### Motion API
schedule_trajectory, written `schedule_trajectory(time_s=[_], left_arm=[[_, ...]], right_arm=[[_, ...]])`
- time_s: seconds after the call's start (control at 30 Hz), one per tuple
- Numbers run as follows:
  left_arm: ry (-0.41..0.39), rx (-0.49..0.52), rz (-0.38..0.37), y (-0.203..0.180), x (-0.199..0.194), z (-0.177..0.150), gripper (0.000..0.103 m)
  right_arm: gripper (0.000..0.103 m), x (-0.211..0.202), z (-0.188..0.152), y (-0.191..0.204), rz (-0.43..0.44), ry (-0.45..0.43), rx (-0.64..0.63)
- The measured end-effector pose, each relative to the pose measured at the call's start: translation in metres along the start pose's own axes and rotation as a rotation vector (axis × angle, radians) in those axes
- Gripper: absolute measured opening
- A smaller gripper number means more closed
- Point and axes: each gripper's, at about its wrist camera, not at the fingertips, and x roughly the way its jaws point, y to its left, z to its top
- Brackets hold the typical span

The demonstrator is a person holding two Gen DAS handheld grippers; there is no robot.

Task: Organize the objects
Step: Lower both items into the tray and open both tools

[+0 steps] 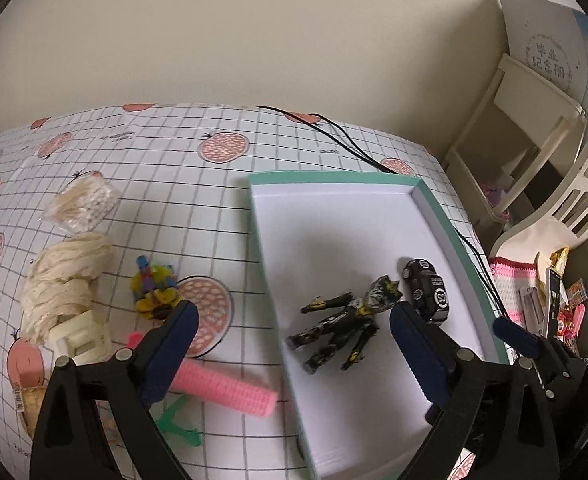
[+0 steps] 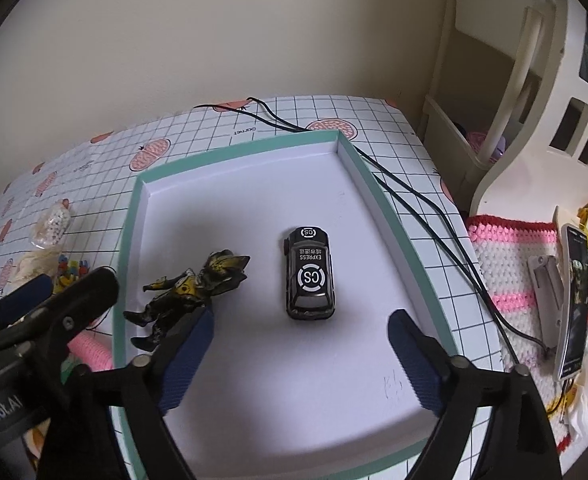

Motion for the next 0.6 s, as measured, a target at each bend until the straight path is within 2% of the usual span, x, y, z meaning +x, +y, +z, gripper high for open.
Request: schedule_trajectory(time_s=[0.07, 0.33, 0.6], left_arm=[[-0.004, -0.008, 0.002, 0.006, -0.004, -0.002, 0.097], [-0.010, -0.029, 0.015, 0.033, -0.023, -0.013, 0.097], [0.011, -0.061, 0.061, 0.068, -0.038, -0.023, 0.097]], right_arm=[[0.102, -0.003, -0.002, 0.000, -0.001, -0.002, 0.010], [0.103, -0.013, -0.012, 0.002, -0.008, -0.002, 0.053], [0.103, -0.019, -0.027, 0.020, -0.010, 0.012, 0.029]])
